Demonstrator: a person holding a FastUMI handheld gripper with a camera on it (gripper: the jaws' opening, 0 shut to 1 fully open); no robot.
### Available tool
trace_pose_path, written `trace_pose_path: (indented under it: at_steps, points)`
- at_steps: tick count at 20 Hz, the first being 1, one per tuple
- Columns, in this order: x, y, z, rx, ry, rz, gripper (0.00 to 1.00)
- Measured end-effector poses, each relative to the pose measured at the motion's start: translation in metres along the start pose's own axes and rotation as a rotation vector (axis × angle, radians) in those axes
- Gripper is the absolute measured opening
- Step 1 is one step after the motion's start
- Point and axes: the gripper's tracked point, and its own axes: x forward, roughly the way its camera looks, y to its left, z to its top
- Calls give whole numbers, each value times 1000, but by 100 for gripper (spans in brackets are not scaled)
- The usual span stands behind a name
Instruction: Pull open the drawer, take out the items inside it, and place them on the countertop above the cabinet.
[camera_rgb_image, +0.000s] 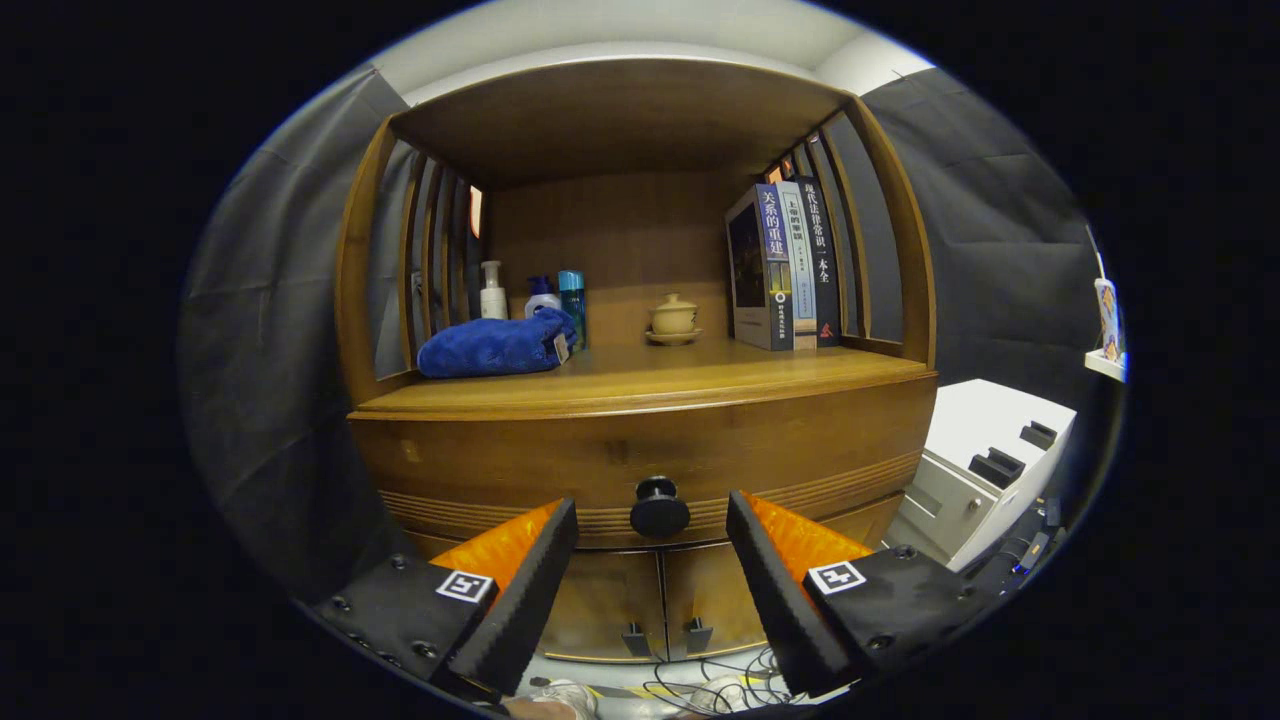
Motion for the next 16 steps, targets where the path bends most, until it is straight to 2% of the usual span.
trace_pose_path:
  at_steps: [5, 10, 15, 16]
  points:
    - [29, -7, -18, -34, 41, 6, 97]
    - [48, -6, -27, -24, 82, 45, 90]
    - [65, -10, -27, -28, 92, 54, 70]
    - [63, -10, -28, -24, 94, 57, 70]
